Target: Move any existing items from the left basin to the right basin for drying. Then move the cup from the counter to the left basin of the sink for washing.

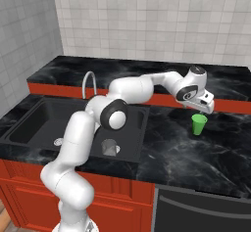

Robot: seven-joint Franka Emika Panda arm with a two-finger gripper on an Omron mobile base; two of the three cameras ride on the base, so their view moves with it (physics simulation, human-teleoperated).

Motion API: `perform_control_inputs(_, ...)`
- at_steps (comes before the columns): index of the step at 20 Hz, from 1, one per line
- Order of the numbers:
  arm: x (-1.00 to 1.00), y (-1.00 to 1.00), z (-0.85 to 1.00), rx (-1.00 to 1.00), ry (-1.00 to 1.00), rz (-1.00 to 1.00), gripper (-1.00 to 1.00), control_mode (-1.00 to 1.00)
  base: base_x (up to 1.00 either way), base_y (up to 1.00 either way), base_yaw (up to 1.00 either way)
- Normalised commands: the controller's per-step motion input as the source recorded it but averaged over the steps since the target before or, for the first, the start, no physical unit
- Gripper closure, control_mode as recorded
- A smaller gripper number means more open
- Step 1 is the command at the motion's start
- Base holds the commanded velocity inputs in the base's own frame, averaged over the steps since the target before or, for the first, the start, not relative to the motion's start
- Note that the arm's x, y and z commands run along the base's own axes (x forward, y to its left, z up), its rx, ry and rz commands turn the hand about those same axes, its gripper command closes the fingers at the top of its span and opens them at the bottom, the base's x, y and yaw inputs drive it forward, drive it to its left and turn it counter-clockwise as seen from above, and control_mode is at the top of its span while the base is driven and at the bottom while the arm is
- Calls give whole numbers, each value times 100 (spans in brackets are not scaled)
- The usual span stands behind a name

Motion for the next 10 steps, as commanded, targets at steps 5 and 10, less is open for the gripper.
perform_control_inputs(5, 0, 0, -7, 0, 0, 0, -100, -100, 0, 0, 0)
perform_control_inputs(10, 0, 0, -7, 0, 0, 0, -100, -100, 0, 0, 0)
